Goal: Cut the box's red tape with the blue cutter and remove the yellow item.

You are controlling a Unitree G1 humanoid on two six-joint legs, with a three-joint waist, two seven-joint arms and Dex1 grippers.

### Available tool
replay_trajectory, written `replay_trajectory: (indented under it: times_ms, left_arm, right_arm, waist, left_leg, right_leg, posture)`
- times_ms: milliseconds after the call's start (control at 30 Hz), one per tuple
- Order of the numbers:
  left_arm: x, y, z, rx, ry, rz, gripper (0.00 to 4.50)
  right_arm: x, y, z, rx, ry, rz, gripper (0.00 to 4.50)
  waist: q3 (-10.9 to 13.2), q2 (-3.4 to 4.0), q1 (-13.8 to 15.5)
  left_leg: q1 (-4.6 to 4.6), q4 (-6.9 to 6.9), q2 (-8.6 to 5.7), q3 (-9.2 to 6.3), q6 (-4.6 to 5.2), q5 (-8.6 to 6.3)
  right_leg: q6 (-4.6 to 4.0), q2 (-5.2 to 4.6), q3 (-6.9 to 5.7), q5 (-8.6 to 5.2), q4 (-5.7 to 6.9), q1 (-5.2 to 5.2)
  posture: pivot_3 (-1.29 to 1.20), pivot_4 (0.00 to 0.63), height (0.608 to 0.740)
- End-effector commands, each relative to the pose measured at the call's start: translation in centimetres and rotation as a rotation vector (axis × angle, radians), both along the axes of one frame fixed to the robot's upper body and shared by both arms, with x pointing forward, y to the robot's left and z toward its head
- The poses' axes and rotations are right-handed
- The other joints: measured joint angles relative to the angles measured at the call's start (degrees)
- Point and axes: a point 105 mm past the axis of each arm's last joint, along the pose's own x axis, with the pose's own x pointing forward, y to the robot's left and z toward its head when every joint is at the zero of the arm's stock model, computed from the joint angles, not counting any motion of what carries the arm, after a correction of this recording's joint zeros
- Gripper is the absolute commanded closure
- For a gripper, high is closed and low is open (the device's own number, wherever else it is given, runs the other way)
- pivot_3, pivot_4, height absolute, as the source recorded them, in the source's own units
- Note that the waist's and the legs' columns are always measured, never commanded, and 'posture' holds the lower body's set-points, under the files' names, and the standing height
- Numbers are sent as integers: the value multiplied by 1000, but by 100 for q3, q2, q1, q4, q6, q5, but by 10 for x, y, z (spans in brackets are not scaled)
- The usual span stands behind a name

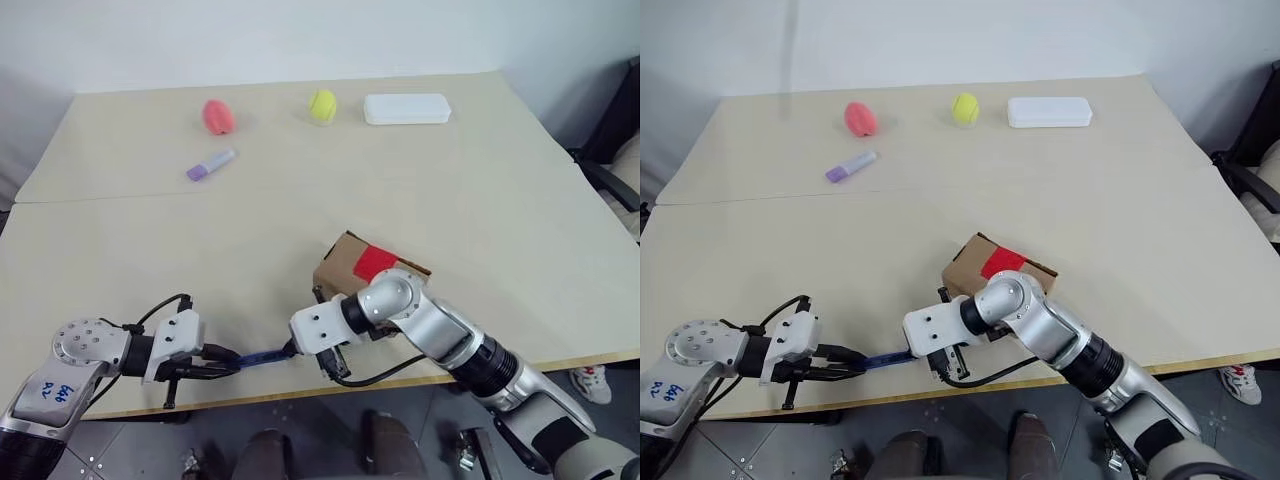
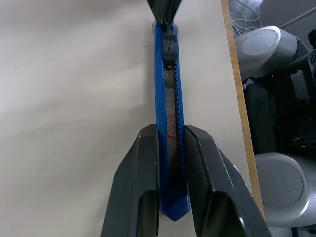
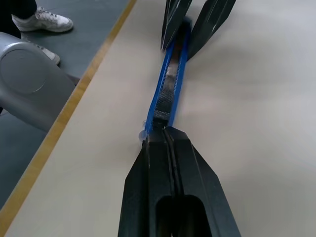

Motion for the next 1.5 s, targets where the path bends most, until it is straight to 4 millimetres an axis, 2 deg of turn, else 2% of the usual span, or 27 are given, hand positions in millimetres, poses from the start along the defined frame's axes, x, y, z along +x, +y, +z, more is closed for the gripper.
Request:
replay_trajectory:
  times_ms: [33,300,500,567,667,767,867,1000,1100,1233,1267,1333,1400,1500]
  left_arm:
    - [-3,-2,-11,11,34,8,4100]
    - [-2,-2,-10,11,29,8,4100]
    - [-3,-3,-10,7,27,9,4100]
    - [-4,-3,-10,6,24,11,4100]
    - [-1,-3,-7,-13,-7,32,4100]
    - [6,-2,2,-73,-76,71,4100]
    - [18,3,13,-136,-186,126,4100]
    - [31,7,29,-199,-322,173,4100]
    - [37,7,36,-229,-379,180,4100]
    - [56,4,61,-329,-540,194,4100]
    - [60,1,68,-354,-575,192,4100]
    - [65,-6,74,-390,-616,173,4100]
    - [67,-13,74,-398,-625,151,4100]
    - [71,-24,76,-427,-638,122,4100]
  right_arm:
    - [-3,7,-5,14,11,20,4500]
    - [-1,26,-16,24,26,32,4500]
    - [-2,38,-15,49,22,51,4500]
    - [-1,40,-9,74,22,42,4500]
    - [4,38,20,179,91,-30,4500]
    - [13,22,54,244,164,-131,4500]
    - [22,-1,88,291,285,-268,3926]
    - [32,-28,123,313,374,-400,2665]
    - [34,-36,133,311,413,-438,1619]
    - [48,-52,152,308,465,-532,207]
    - [50,-54,156,303,490,-549,0]
    - [52,-54,164,317,514,-551,0]
    - [60,-54,162,269,528,-620,0]
    - [64,-48,170,284,551,-619,0]
  waist:
    - [0,0,1]
    - [-2,3,-3]
    - [-6,10,-4]
    - [-7,11,-7]
    - [-6,14,3]
    - [-5,15,25]
    - [-4,15,26]
    - [-4,14,6]
    - [-4,14,-8]
    - [-1,10,-17]
    - [-1,11,-17]
    - [-1,10,-15]
    - [-1,10,-18]
    - [-1,10,-35]
  left_leg:
    - [0,0,0,0,0,0]
    - [5,1,1,2,0,0]
    - [9,1,3,4,0,0]
    - [10,1,3,5,0,0]
    - [10,1,4,6,-1,0]
    - [3,6,4,5,0,0]
    - [-7,13,6,4,1,-1]
    - [-8,11,14,2,-4,-4]
    - [-9,8,15,4,-4,-11]
    - [-12,6,17,12,-4,-18]
    - [-13,7,18,11,-4,-18]
    - [-16,7,18,13,-4,-18]
    - [-16,6,18,12,-3,-19]
    - [-15,5,18,14,-4,-20]
  right_leg:
    - [0,0,0,0,0,0]
    - [-1,0,0,0,2,2]
    - [-3,0,1,0,7,3]
    - [-4,0,1,0,7,3]
    - [-5,0,0,0,8,3]
    - [-6,0,0,1,4,2]
    - [-10,0,-3,4,3,-4]
    - [-13,0,-20,5,4,-8]
    - [-13,0,-31,6,-2,-9]
    - [-11,-1,-47,7,-5,-14]
    - [-9,-1,-51,8,-5,-14]
    - [-8,-2,-54,9,-11,-13]
    - [-6,-2,-57,10,-12,-13]
    - [-4,-2,-62,11,-13,-14]
  posture:
    - [0,150,740]
    - [0,150,740]
    - [0,150,740]
    - [0,150,740]
    - [0,150,740]
    - [0,150,740]
    - [0,150,740]
    - [0,150,740]
    - [0,150,740]
    - [0,150,740]
    - [0,150,740]
    - [0,150,740]
    - [0,150,740]
    - [0,150,740]
